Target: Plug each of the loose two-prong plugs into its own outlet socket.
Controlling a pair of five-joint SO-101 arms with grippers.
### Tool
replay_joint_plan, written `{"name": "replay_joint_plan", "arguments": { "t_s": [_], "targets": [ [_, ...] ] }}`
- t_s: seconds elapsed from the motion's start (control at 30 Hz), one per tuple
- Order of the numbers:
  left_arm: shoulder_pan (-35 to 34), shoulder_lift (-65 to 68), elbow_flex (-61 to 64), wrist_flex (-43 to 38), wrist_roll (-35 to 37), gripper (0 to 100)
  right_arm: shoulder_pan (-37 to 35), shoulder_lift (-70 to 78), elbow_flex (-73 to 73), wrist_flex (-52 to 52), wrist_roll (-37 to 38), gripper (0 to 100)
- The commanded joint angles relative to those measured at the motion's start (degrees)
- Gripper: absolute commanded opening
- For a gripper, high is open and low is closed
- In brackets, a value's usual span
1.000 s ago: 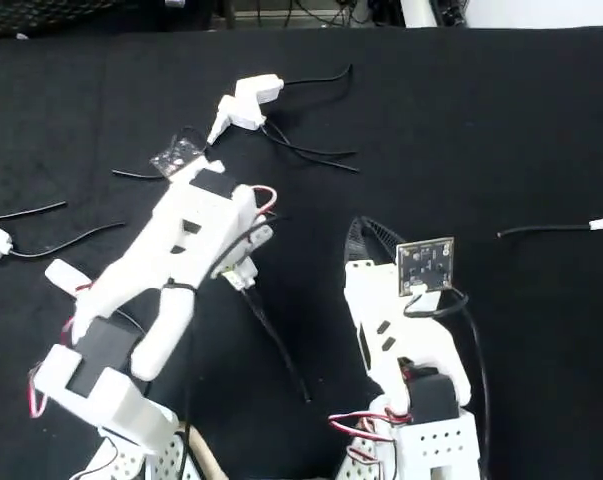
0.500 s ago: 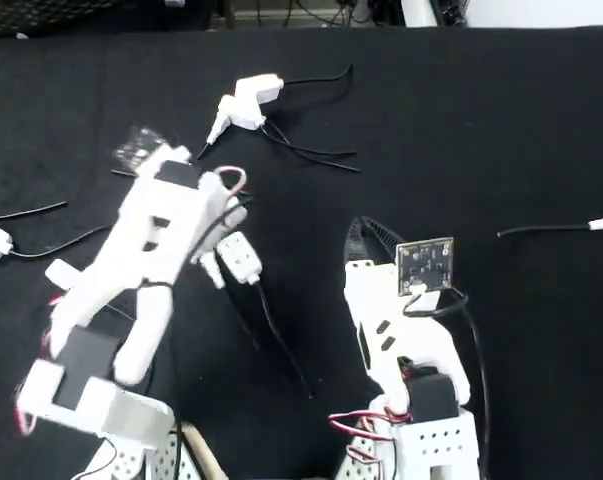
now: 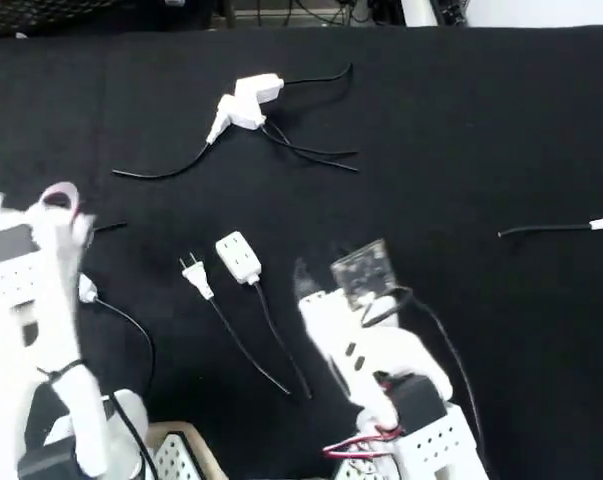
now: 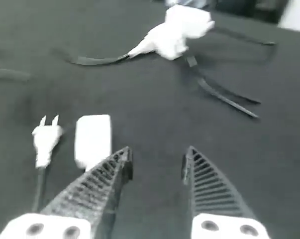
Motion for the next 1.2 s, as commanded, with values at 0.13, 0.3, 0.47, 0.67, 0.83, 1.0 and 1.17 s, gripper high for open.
{"name": "replay_joint_plan", "arguments": {
  "t_s": [0.13,0.3,0.47,0.67,0.83,1.0,1.17],
  "targets": [
    [-17.71,3.25,12.00,-0.88,-15.82,3,-9.32,7.87,-9.45,0.00,0.70,17.6],
    [-18.42,6.07,13.14,-0.97,-18.73,3,-12.66,34.59,-25.01,-1.58,1.14,17.7],
    [-18.51,6.24,13.23,-1.32,-18.73,3,-21.27,63.34,-43.30,1.85,1.23,17.7],
    [-24.84,6.24,12.97,-1.49,-18.73,3,-24.44,91.38,-62.73,1.41,4.31,17.7],
    [-26.51,6.68,12.09,-1.49,-18.73,3,-24.79,108.44,-74.68,1.67,4.31,17.5],
    [-26.42,6.68,12.09,-1.49,-18.73,3,-25.05,117.23,-80.13,1.49,4.22,17.4],
    [-26.42,6.59,12.09,-1.49,-18.73,3,-24.35,119.52,-80.92,1.67,1.41,17.4]
  ]
}}
